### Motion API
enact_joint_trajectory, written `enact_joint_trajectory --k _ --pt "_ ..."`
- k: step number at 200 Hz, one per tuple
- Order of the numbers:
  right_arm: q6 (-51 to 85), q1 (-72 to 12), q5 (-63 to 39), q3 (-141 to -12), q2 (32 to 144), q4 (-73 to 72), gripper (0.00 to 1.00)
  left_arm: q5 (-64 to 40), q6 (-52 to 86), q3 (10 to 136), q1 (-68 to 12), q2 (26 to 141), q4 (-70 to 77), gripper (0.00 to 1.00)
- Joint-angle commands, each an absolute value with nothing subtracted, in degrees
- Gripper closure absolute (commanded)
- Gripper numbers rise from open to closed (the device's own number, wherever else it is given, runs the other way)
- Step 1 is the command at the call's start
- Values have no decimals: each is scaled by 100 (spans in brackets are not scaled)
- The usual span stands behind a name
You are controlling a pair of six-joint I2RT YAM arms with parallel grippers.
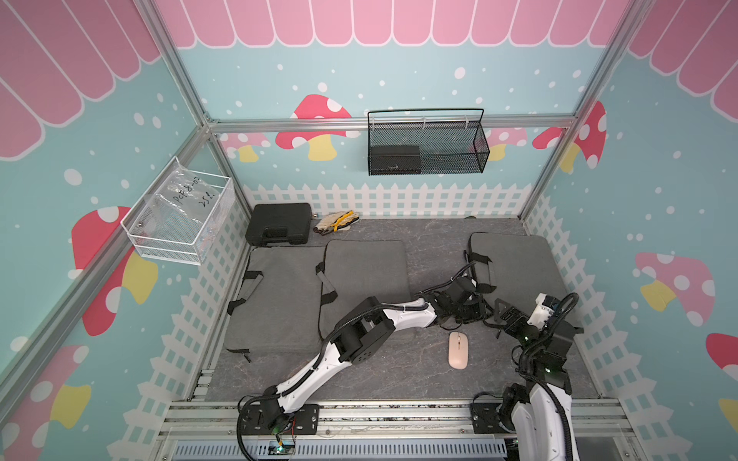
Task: Put the mouse into the laptop bag
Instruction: Adjust the zippered laptop bag at the center of the board.
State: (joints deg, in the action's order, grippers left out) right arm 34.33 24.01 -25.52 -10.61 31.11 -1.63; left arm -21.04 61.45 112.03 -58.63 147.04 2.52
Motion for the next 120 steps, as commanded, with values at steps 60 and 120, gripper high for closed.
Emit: enact_joint_trajectory --k 60,120 --pt "3380 2289 -2711 -880 2811 -347 4 -1920 5598 10043 -5439 13404 -42 100" --pt "3004 220 -1391 -1326 3743 -588 8 -2160 4975 8640 -4843 12059 -177 100"
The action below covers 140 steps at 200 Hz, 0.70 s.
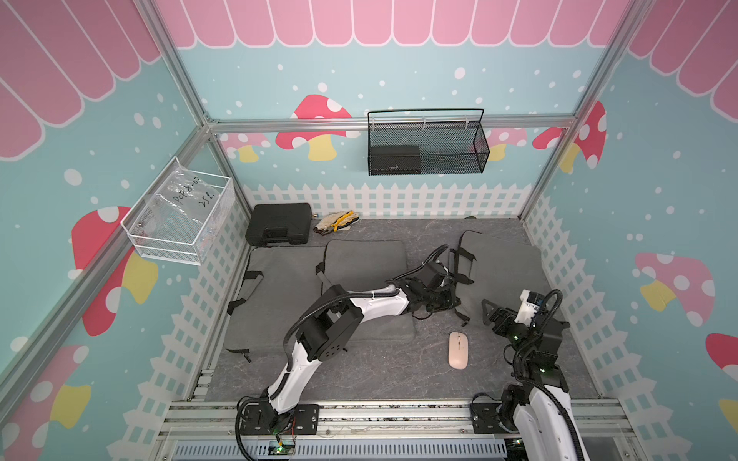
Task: Put the mouse into the laptop bag
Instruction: Adjust the zippered laptop bag at the center of the board.
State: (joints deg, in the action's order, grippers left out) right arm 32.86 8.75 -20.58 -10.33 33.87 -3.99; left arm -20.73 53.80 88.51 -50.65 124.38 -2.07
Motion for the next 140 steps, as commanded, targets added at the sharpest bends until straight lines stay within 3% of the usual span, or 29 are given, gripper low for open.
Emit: enact_joint_trajectory --k 1,83,140 --pt "2996 185 -1372 -1331 3757 -593 8 -2170 4975 8631 -4838 12054 -181 100" --pt "3158 -1508 -922 -1590 4492 -724 24 -2591 4875 8223 -4431 12037 -284 100" --pt "3607 -2474 -57 -1446 4956 -663 25 -2681 5080 7840 -4438 11897 117 100"
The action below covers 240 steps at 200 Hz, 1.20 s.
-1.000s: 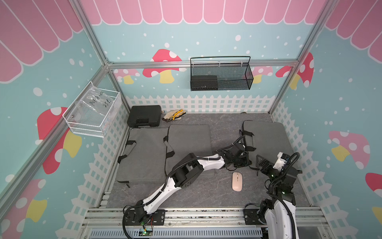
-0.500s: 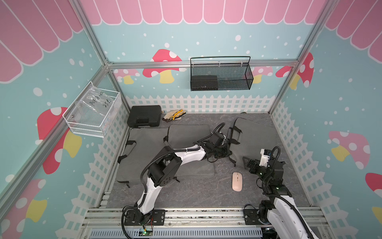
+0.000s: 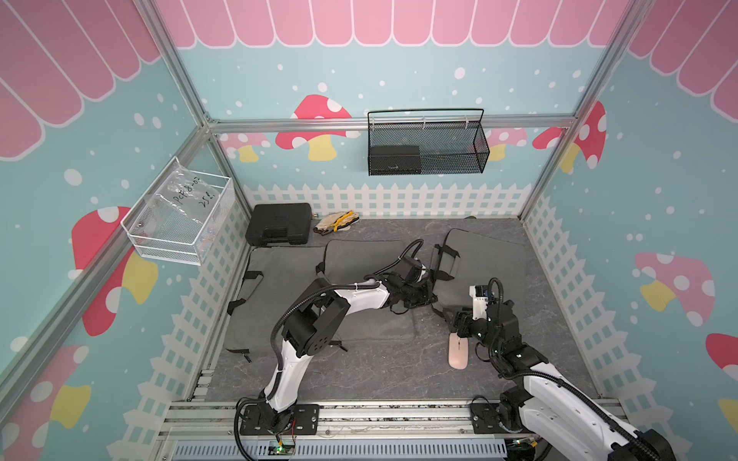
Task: Put the mouse into the laptop bag
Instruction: Adjust the zippered laptop bag at the center of the board, then unzip the zipper on the zippered laptop bag.
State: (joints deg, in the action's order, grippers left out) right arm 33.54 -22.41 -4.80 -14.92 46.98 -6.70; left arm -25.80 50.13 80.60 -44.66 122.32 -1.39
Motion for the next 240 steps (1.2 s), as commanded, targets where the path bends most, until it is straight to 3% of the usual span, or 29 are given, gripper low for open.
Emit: enact_joint_trajectory --k 1,79,125,162,203,240 --pt "3610 -2480 -46 -1448 4969 -665 25 -2676 5080 7831 -4438 11894 124 100" --pt "3654 -2876 184 -1540 6043 -916 25 -2572 4982 7453 -4430 11569 93 100" --pt "3647 -3237 149 -1670 6482 -910 31 -2646 5044 7514 -4430 11645 148 100" --pt "3785 -3643 531 -1797 6195 -447 38 -2589 5034 7489 -4431 11592 141 100" --pt "3898 -3917 897 -1738 5731 -97 36 -2601 5081 7367 -4432 11575 249 100" --pt "3878 -3916 849 -1766 6214 -303 34 -2667 5111 7396 -4430 11600 276 100"
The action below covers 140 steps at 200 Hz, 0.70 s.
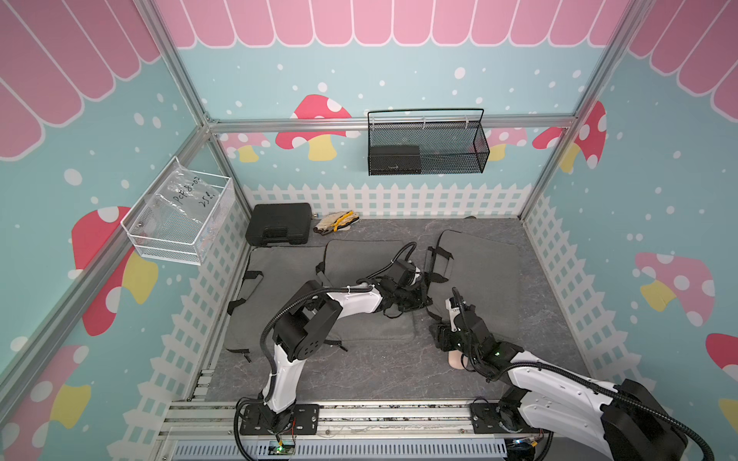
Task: Put the mouse into the laptop bag
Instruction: Unzip the zipper on the zippered laptop bag.
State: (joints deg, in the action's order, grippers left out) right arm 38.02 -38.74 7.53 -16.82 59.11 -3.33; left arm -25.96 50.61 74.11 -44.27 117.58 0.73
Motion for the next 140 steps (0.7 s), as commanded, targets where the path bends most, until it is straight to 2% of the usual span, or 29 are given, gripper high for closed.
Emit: enact_joint_trajectory --k 1,60,140 --pt "3877 -3918 842 -1771 6227 -318 34 -2669 5109 7398 -4434 11601 274 100" --pt "3709 -3911 915 -2179 7188 -486 34 -2724 5151 7383 -4473 11575 334 100" --pt "3695 -3911 1236 -2421 7446 -199 34 -2663 5168 7392 -4546 11540 330 100"
